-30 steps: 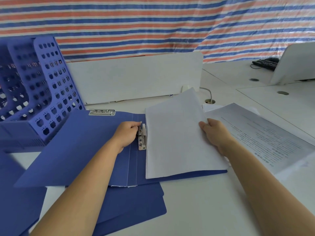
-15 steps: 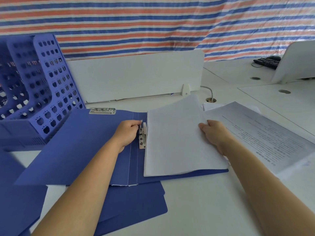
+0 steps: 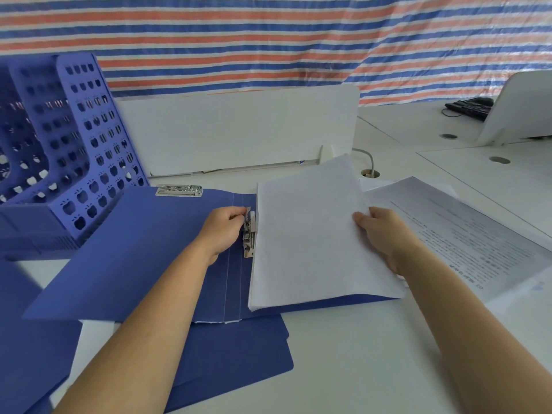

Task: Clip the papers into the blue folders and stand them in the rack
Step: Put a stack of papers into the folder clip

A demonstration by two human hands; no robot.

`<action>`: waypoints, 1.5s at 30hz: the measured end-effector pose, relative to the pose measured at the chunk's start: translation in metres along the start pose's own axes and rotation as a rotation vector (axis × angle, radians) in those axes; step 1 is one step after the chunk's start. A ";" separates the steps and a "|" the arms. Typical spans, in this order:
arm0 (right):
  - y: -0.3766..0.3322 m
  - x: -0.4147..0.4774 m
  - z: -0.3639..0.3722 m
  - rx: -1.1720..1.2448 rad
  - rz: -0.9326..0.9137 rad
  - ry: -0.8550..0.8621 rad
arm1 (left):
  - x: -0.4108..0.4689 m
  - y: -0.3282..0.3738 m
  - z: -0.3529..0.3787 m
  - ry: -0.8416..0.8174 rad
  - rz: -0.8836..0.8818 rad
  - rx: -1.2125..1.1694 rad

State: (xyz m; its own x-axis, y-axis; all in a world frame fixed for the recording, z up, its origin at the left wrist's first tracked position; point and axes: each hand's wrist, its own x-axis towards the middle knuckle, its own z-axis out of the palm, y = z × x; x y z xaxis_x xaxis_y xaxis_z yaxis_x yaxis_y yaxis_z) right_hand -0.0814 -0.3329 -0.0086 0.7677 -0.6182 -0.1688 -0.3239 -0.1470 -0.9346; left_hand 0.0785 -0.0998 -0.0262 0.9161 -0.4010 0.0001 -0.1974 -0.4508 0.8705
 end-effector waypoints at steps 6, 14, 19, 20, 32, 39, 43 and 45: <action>-0.004 -0.003 -0.014 0.090 -0.087 0.103 | -0.006 0.011 -0.001 0.073 -0.002 -0.191; -0.003 -0.007 -0.001 0.106 -0.233 0.031 | -0.015 0.044 0.020 0.227 0.073 -0.216; -0.004 -0.009 0.000 0.052 -0.311 0.050 | -0.015 0.040 0.027 0.446 0.254 0.121; -0.004 -0.008 -0.002 0.047 -0.316 0.052 | -0.013 0.039 0.028 0.436 0.250 0.127; 0.013 0.016 -0.026 0.085 -0.029 0.144 | 0.004 0.006 0.018 0.424 0.101 -0.008; 0.015 0.017 -0.004 0.012 -0.052 0.153 | 0.005 0.004 0.021 0.191 0.024 -0.132; 0.018 0.020 0.006 0.002 -0.075 0.185 | 0.006 0.005 0.020 0.158 -0.013 -0.179; 0.019 0.021 0.010 -0.011 -0.076 0.193 | 0.004 0.007 0.019 0.162 -0.033 -0.204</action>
State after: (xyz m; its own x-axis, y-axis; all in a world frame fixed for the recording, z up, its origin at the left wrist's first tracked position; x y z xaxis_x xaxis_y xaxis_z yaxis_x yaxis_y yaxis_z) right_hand -0.0662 -0.3406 -0.0327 0.6705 -0.7411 -0.0338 -0.2761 -0.2069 -0.9386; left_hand 0.0746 -0.1197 -0.0292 0.9680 -0.2487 0.0341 -0.1067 -0.2846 0.9527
